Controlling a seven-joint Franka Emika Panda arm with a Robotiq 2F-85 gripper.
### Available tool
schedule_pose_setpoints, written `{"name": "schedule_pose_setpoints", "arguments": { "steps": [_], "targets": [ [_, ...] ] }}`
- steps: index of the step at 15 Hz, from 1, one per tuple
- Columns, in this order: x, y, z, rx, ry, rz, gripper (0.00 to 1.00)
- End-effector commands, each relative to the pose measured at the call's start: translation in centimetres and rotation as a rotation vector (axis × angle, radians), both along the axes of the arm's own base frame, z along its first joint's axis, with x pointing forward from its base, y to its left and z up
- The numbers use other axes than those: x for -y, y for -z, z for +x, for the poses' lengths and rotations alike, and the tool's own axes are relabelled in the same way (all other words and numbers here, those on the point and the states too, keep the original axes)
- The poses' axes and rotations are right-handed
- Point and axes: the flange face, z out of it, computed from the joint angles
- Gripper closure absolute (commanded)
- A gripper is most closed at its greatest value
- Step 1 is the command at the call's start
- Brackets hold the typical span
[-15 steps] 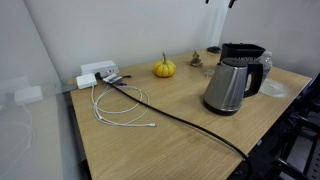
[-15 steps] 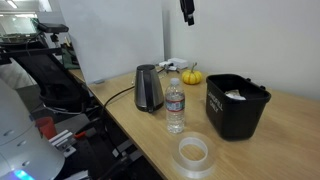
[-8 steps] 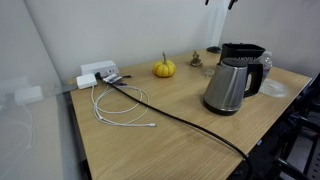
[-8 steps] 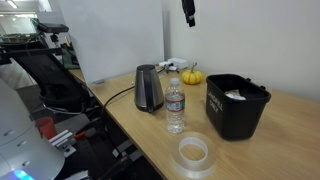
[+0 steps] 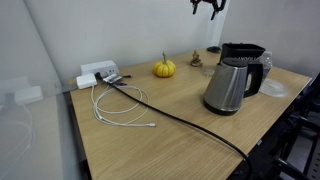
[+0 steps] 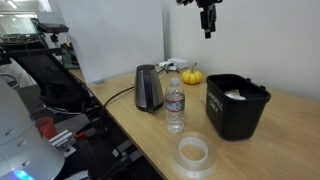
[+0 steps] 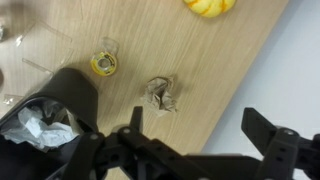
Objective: Put the brown paper in the black bin
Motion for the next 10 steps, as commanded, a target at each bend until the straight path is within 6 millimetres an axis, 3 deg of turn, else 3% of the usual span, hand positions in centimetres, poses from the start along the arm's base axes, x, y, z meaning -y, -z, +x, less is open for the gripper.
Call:
{"name": "schedule_pose_setpoints", "arguments": {
  "steps": [1,5,10],
  "targets": [
    [2.3,1.9,3.2,0.001,0.169,0.095,0.0],
    [5.3,6.0,5.0,-0.028,0.317,0.181,0.0],
    [6.1,10.6,6.8,-0.057,0.392,0.224,0.0]
  ]
}}
